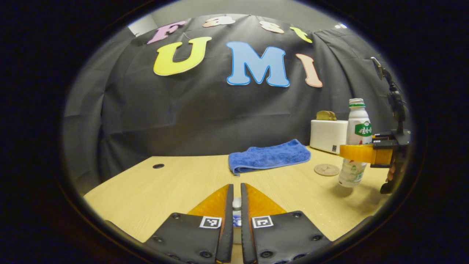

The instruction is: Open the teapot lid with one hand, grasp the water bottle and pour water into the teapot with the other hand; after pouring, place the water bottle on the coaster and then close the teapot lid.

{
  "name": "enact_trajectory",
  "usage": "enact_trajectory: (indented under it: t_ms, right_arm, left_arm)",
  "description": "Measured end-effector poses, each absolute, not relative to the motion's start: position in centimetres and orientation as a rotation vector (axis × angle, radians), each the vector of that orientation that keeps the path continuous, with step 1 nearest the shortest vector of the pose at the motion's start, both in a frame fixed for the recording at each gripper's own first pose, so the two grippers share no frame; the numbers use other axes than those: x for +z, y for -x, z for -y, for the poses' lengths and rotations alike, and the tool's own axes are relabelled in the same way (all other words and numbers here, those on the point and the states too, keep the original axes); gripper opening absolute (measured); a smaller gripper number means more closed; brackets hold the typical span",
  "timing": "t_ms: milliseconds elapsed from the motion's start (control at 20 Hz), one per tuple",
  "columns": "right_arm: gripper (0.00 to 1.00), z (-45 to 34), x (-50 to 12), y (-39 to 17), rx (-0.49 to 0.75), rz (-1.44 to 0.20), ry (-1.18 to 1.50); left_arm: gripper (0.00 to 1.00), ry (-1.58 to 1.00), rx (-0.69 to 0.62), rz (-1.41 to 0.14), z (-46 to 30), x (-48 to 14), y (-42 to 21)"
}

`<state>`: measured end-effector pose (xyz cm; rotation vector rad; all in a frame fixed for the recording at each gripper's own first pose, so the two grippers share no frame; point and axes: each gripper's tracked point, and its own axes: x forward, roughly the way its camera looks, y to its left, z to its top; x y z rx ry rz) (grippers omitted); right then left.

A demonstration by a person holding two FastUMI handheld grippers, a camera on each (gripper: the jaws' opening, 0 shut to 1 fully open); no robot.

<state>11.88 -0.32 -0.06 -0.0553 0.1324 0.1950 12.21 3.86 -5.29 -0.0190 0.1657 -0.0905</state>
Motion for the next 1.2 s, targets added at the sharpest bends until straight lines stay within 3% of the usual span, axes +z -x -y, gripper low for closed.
enact_trajectory:
  t_ms: [50,100,150,250,300,450,600,650,700,850,1200]
  right_arm:
    - [0.73,0.5,0.2,-12.3,0.19,-0.13,0.054]
    - [0.72,0.7,0.3,-12.6,0.188,-0.13,0.056]
    - [0.72,0.9,0.4,-12.9,0.184,-0.13,0.058]
    - [0.72,1.2,0.7,-13.9,0.181,-0.127,0.057]
    - [0.72,1.5,0.8,-14.4,0.18,-0.123,0.056]
    - [0.72,2.0,1.3,-16.6,0.179,-0.121,0.068]
    - [0.72,3.2,0.7,-19.1,0.15,-0.13,0.054]
    - [0.72,3.6,0.4,-19.9,0.138,-0.134,0.044]
    - [0.72,4.2,0.1,-20.6,0.123,-0.138,0.042]
    - [0.72,5.3,-1.0,-22.5,0.081,-0.139,0.041]
    - [0.73,6.6,-2.8,-23.8,0.03,-0.148,0.007]
  left_arm:
    - [0.25,0.035,-0.092,-0.157,-4.0,-5.1,-12.1]
    - [0.16,0.041,-0.094,-0.149,-4.1,-5.0,-11.9]
    - [0.35,0.038,-0.094,-0.143,-4.1,-4.8,-11.6]
    - [0.29,0.034,-0.088,-0.138,-4.2,-4.8,-10.9]
    - [0.36,0.03,-0.077,-0.122,-4.5,-4.5,-10.6]
    - [0.4,0.045,-0.073,-0.045,-4.8,-1.3,-8.2]
    - [0.64,0.057,-0.067,0.025,-5.1,1.6,-4.6]
    - [0.65,0.06,-0.066,0.043,-5.3,2.4,-3.5]
    - [0.73,0.064,-0.064,0.059,-5.5,3.1,-2.4]
    - [0.79,0.077,-0.062,0.092,-5.5,4.4,-0.5]
    - [0.79,0.077,-0.075,0.089,-5.3,4.1,-0.3]
